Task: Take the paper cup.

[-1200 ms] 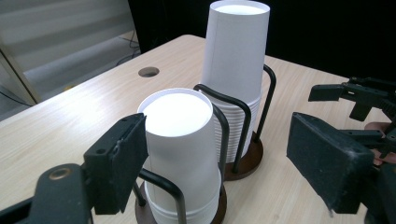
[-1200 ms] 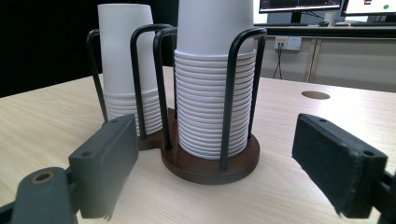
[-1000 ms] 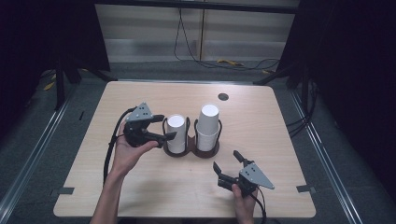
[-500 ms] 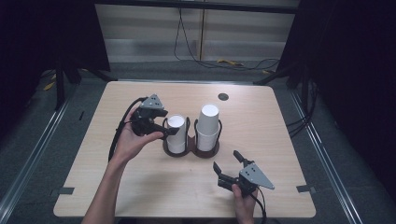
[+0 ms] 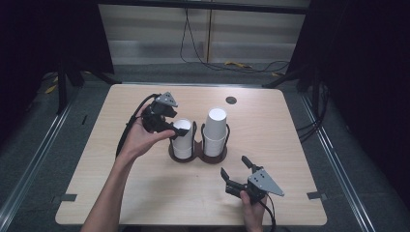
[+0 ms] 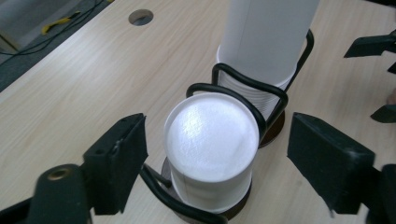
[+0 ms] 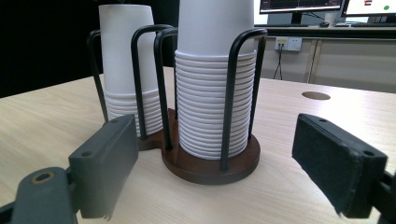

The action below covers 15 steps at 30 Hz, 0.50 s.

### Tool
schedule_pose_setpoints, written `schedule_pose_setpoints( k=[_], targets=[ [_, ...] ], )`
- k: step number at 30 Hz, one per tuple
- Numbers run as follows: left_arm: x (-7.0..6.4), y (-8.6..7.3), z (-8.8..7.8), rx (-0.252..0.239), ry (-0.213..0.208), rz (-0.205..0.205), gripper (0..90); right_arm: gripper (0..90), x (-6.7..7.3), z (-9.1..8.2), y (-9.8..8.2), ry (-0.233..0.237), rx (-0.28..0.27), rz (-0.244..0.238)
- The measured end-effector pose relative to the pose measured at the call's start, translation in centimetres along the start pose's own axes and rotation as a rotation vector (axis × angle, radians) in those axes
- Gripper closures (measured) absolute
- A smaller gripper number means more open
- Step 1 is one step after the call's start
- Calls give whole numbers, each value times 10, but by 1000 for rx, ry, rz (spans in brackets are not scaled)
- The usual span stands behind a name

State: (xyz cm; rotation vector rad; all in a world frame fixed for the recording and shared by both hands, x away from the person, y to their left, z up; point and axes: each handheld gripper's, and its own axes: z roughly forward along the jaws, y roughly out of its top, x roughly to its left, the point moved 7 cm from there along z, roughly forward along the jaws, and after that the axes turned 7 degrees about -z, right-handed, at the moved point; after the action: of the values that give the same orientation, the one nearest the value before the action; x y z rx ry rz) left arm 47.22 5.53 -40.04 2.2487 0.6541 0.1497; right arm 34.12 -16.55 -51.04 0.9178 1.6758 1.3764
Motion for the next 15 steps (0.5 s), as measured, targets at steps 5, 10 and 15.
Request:
schedule_pose_setpoints(
  k=[5,10,15],
  targets=[
    [2,1,5,36,1,3,236,142,0,0,0,0,-1,0],
    [4,0,10,79,-19,4,285,142,0,0,0,0,1,0],
    [6,1,14,103,-21,11,302,142,0,0,0,1,-1,-1]
  ],
)
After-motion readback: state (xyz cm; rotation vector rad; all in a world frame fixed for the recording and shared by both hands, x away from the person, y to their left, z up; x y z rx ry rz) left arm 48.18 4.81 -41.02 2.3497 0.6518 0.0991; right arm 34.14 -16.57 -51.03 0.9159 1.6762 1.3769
